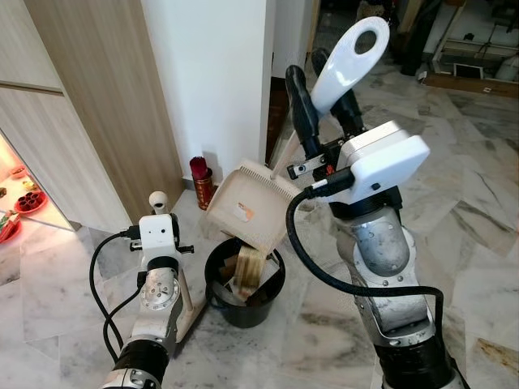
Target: Sweep floor
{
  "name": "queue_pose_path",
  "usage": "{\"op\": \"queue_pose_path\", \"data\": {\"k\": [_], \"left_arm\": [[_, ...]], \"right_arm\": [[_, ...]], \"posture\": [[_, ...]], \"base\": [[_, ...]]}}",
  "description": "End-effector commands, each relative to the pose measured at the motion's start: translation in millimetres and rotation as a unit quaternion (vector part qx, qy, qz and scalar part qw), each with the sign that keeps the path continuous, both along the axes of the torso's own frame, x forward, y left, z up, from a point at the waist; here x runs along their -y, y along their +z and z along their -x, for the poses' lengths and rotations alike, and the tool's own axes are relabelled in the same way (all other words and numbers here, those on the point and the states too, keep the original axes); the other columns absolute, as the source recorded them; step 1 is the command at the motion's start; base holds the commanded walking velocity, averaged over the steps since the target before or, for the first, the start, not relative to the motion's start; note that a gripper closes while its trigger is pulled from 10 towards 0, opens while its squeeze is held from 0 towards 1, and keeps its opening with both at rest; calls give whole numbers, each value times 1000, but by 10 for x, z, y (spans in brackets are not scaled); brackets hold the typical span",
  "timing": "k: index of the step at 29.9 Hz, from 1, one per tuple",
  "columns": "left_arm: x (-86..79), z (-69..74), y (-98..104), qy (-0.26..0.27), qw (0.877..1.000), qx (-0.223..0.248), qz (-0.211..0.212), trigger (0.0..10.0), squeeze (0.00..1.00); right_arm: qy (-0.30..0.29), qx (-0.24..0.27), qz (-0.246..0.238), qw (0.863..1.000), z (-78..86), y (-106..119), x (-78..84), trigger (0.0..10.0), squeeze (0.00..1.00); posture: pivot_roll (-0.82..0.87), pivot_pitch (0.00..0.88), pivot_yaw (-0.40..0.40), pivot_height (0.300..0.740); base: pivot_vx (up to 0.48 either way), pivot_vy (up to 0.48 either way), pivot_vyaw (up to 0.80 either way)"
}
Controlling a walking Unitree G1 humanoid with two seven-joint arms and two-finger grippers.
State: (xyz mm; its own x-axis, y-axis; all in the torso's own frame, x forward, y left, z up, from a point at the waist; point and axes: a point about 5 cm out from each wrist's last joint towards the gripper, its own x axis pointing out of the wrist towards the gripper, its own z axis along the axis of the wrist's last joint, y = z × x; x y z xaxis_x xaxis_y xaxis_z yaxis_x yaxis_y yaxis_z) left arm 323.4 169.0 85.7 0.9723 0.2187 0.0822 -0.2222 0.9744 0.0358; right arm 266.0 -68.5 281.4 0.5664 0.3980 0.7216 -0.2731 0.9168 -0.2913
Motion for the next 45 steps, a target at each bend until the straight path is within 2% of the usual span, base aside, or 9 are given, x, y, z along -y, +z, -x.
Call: {"op": "queue_pose_path", "data": {"k": [1,4,6,8,15,21,27,35,45], "left_arm": [[18,-18,111,-5,999,34,-1,10000,0],[21,-19,110,-6,999,33,-1,10000,0],[22,-21,107,-8,999,32,0,10000,0],[27,-21,104,-10,999,30,1,10000,0],[42,-21,88,-15,1000,25,0,10000,0],[22,-25,83,-11,1000,22,-3,10000,0],[-53,-31,83,2,1000,19,-5,10000,0],[-190,15,46,18,1000,14,-11,10000,0],[-347,161,-113,62,998,-12,11,10000,0]], "right_arm": [[13,51,-6,999,133,138,-27,10000,0],[-23,53,8,998,98,118,16,10000,0],[-133,53,36,989,-28,103,194,10000,0],[-160,50,19,986,-59,116,316,10000,0],[-351,-12,-6,936,-160,-16,965,10000,0],[-380,-98,-57,918,-180,-307,1171,10000,0],[-382,-262,-133,876,-201,-1024,1480,10000,0],[-407,-339,-125,839,-77,-1610,1720,10000,0],[-386,-374,-127,834,-25,-1972,1711,10000,0]], "posture": [[-13,33,-5,740],[-11,33,-5,740],[-11,33,-5,740],[-13,33,-5,740],[-20,34,-3,740],[-20,34,-2,740],[-23,32,-4,740],[-22,33,-10,740],[-19,27,-17,740]], "base": [[0,0,0],[0,0,0],[0,0,0],[0,0,0],[0,0,0],[0,0,0],[0,0,0],[0,0,0],[0,0,0]]}}
